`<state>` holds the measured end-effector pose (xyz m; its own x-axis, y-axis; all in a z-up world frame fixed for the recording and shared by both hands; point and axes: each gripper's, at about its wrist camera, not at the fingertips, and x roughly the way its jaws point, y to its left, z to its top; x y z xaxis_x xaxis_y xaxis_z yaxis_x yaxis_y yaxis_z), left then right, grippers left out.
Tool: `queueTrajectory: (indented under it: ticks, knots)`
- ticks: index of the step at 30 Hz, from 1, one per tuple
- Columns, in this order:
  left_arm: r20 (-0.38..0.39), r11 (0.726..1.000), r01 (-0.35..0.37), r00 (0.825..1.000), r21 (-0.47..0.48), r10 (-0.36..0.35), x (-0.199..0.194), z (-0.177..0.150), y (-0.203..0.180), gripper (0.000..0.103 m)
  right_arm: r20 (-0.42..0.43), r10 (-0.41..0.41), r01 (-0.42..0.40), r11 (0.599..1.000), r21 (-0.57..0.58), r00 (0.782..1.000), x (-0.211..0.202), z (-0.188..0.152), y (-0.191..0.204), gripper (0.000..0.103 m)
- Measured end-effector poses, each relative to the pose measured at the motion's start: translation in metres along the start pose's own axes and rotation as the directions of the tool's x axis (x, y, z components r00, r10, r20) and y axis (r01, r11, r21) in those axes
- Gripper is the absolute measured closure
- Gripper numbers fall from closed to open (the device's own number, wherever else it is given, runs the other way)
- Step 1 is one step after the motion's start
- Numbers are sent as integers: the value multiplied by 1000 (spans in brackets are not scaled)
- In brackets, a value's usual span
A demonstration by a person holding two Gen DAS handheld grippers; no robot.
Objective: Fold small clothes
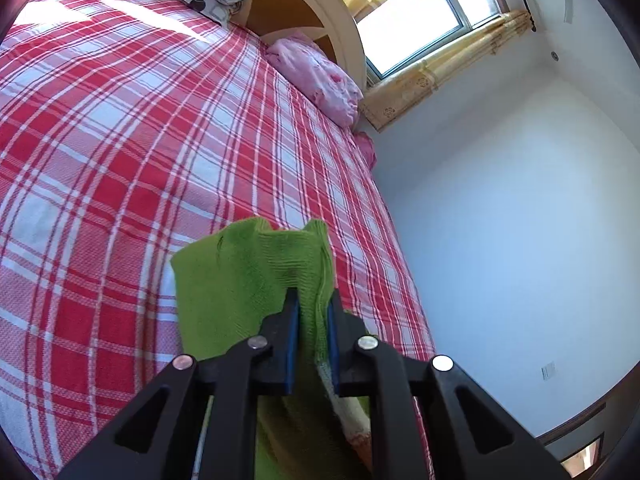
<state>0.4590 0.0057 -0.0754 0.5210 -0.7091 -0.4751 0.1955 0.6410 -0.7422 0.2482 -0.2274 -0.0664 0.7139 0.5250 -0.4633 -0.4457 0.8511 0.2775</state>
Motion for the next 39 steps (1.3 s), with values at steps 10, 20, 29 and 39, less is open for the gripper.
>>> queueTrajectory:
  ticks: [10,20,29,39]
  knots:
    - [-73,998,14,997,57,-10,55,-18,-43,90,-9,-41,41,992,117,999,-31,-13,-58,98]
    - [-161,993,25,987,111,-7,107,-45,-77,90,-41,-92,98,972,214,995,-59,-43,-109,98]
    - [-226,982,8,973,188,35,154,-72,-108,91,-68,-137,151,934,323,988,-77,-74,-150,98]
    - [-231,929,-85,957,360,177,186,-101,-123,85,-148,-61,116,910,398,987,-72,-92,-165,98]
